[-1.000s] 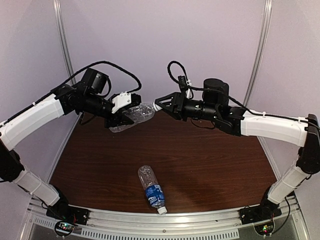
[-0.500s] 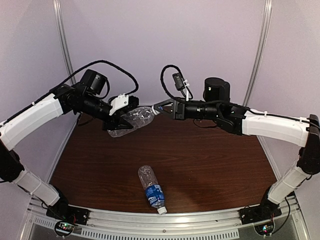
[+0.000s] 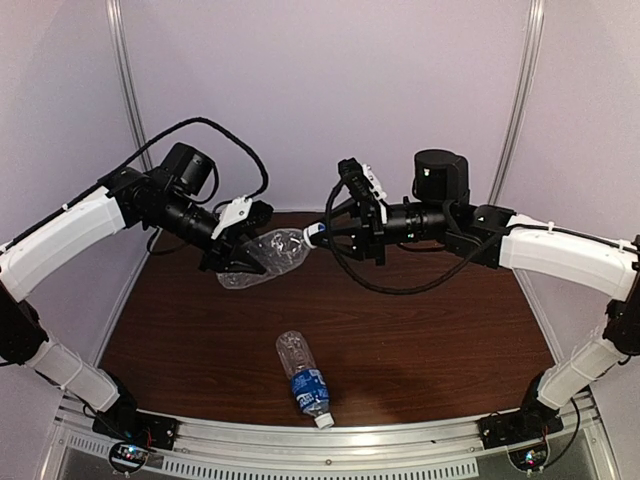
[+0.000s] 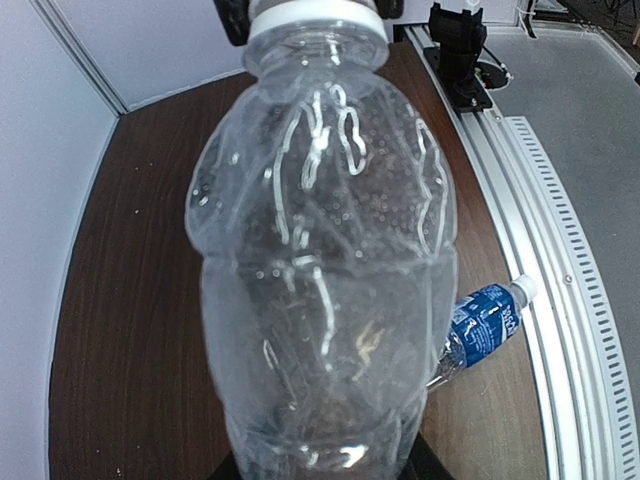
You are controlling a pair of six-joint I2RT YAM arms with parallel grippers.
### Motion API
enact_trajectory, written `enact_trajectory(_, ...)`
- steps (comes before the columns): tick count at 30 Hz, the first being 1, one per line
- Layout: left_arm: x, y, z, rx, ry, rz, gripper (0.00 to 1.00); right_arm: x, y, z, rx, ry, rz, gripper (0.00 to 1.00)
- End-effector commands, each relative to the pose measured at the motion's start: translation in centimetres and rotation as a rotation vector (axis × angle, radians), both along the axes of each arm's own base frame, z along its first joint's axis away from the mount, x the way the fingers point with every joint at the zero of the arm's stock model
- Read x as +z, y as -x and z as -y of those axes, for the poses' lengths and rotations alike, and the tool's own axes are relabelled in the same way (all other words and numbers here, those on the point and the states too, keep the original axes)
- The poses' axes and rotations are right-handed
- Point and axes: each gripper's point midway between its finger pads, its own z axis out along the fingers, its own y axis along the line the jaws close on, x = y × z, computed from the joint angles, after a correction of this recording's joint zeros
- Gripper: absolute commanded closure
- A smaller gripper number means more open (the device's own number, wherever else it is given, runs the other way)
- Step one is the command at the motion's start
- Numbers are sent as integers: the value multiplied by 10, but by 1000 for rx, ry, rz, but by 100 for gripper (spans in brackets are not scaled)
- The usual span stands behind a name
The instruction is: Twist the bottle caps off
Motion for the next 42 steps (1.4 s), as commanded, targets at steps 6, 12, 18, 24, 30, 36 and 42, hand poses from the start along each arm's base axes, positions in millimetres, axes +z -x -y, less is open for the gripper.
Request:
enact_trajectory(6,14,20,11,-101,58,-23,66,24,-7,7,-81,-52,104,12)
enact_trajectory(12,14,18,9,-86,49,-14,66,44,-12,17,-159,-144,14,0)
enact_trajectory(18,17,-11,8,61,30,55,66,67,10,26,-68,-251,-226,0)
enact_trajectory(24,20,-39,8,181,19,117,66,44,-60,35,-474,-284,-718,2)
enact_trajectory(30,19,-51,4,234,3,157,66,24,-69,28,-541,-213,-866,16)
enact_trajectory(36,17,-53,3,240,-3,165,66,8,-65,20,-512,-161,-909,21)
enact_trajectory(42,14,-52,3,236,-7,163,66,6,-63,15,-481,-161,-921,34)
